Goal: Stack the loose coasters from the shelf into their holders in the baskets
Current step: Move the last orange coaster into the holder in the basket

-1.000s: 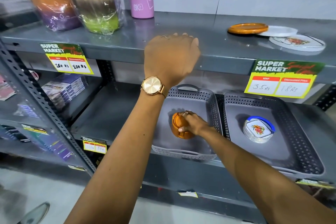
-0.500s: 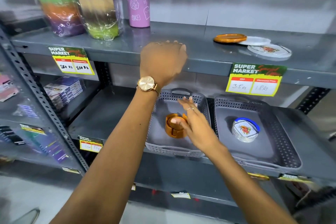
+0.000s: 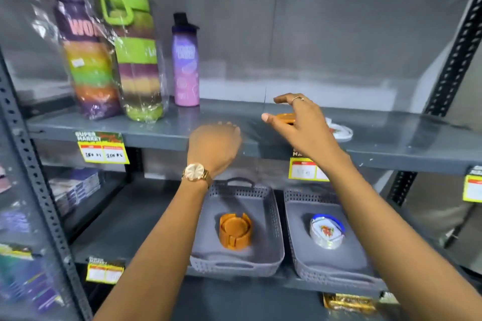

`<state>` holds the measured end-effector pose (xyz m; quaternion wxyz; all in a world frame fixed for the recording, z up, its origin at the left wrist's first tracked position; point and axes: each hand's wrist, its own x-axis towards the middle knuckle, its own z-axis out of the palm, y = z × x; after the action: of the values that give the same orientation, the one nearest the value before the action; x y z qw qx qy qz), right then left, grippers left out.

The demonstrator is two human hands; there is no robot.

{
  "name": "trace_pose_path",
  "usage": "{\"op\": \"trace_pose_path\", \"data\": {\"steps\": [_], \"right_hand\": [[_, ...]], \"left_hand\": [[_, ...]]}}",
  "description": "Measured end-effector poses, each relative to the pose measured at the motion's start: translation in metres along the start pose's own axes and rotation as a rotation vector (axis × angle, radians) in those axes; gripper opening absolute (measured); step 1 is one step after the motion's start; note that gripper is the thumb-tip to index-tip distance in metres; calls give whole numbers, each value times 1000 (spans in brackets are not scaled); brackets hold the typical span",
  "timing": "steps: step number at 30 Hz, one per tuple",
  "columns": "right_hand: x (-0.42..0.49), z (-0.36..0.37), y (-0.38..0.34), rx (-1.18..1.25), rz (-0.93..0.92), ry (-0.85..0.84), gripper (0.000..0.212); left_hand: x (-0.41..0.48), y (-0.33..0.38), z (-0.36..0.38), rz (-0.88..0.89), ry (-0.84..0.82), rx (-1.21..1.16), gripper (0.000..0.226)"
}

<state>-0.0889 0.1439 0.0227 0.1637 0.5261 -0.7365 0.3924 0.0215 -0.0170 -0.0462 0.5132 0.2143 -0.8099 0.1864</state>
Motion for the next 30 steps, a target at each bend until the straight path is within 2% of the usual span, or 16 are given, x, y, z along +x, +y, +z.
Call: {"op": "trace_pose_path", "data": {"steps": [4, 6, 9, 13, 17, 19, 22, 25, 30], "right_hand": [[67, 6, 46, -290, 280, -333, 84], [85, 7, 61, -328, 407, -497, 101], [103, 9, 73, -321, 461, -565, 110], [114, 14, 79, -334, 449, -594, 104], [115, 16, 83, -268, 430, -569, 80], [115, 16, 82, -241, 422, -533, 80], [108, 11, 72, -178, 335, -377, 82], [88, -2, 47, 25, 223, -226, 85], [16, -22, -5, 296, 70, -186, 77]], "left_hand": [[2, -1, 0, -2, -27, -36, 49], [2, -2, 1, 2, -21, -44, 50], [1, -3, 4, -1, -27, -58, 51], [1, -3, 4, 8, -22, -65, 50], [1, -2, 5, 22, -7, -49, 49], [1, -2, 6, 21, 7, -46, 48], [1, -2, 5, 26, 21, -42, 47], [0, -3, 5, 41, 27, -36, 47], [3, -6, 4, 92, 16, -43, 49]]}}
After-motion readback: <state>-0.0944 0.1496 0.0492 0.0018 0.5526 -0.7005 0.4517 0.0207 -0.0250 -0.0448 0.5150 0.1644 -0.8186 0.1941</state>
